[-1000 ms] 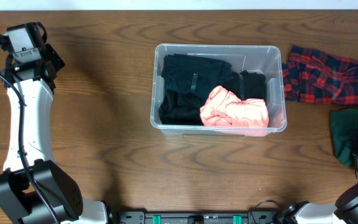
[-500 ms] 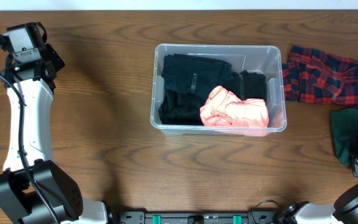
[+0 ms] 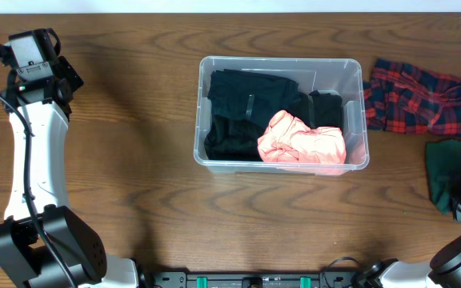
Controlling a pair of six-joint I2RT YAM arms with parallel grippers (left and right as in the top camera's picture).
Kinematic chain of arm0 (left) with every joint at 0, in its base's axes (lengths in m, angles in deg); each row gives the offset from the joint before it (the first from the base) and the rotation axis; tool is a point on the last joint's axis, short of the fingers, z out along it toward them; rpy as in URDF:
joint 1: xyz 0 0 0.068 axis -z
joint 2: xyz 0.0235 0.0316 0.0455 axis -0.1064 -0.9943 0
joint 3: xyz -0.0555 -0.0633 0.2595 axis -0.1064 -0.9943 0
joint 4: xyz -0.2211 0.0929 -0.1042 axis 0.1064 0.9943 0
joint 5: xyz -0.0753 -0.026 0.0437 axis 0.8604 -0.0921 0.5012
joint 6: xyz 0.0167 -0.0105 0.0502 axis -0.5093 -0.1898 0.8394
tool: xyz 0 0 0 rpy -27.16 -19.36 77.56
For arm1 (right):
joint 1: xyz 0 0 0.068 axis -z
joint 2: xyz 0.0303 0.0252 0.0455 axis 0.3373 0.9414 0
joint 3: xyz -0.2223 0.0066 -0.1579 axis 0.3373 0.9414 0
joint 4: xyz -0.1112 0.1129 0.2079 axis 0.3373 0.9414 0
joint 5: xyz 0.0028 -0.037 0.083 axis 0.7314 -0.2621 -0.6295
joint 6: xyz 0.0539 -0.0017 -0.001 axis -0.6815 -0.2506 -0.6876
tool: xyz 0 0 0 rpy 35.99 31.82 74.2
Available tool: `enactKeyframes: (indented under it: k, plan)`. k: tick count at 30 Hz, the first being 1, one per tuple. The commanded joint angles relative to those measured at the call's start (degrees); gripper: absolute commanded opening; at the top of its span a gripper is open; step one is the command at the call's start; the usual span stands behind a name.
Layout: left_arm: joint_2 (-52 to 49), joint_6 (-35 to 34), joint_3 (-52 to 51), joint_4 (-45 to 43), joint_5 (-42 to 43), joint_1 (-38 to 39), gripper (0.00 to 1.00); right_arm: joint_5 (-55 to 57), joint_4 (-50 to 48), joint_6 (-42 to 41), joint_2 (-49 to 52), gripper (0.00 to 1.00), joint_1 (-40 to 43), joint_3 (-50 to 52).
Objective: Pack container
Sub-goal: 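Lower the right gripper onto the dark green garment and grasp it, then lift the green garment with the right gripper and carry it over the container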
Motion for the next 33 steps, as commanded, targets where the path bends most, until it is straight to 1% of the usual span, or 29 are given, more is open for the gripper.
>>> enactKeyframes:
  k: [1,6,8,10,14,18,20,21,25,29,33]
  plan:
    - [0.4,0.0,0.3,0.1,-0.7,-0.2,0.98,0.7,0.9,-0.1,0.7,0.59,0.2,1.6]
    - [0.4,0.0,0.3,0.1,-0.7,-0.2,0.98,0.6,0.8,-0.1,0.7,0.57,0.2,1.6]
    - [0.4,0.0,0.3,0.1,-0.7,-0.2,0.98,0.6,0.7,0.0,0.7,0.55,0.2,1.6]
    - [0.4,0.1,0.3,0.1,-0.7,-0.2,0.98,0.6,0.7,0.0,0.7,0.46,0.2,1.6]
    - [0.4,0.0,0.3,0.1,-0.7,-0.2,0.98,0.6,0.7,0.0,0.7,0.22,0.2,1.6]
    - [0.4,0.0,0.3,0.1,-0.7,-0.2,0.98,-0.4,0.5,0.2,0.7,0.1,0.2,1.6]
    - [0.4,0.0,0.3,0.1,-0.7,-0.2,0.98,-1.3,0.3,0.3,0.7,0.03,0.2,1.6]
    - [0.4,0.0,0.3,0.1,-0.7,-0.2,0.98,-1.8,0.1,0.9,0.7,0.01,0.2,1.6]
    - [0.4,0.0,0.3,0.1,-0.7,-0.2,0.98,-6.5,-1.0,6.1,0.5,0.01,0.2,1.3]
    - [0.4,0.0,0.3,0.1,-0.7,-0.2,0.98,-12.7,-1.0,7.1,-1.4,0.01,0.2,0.7]
    - [0.4,0.0,0.3,0.1,-0.7,-0.2,0.98,-19.8,-0.9,8.5,-6.7,0.01,0.1,0.7]
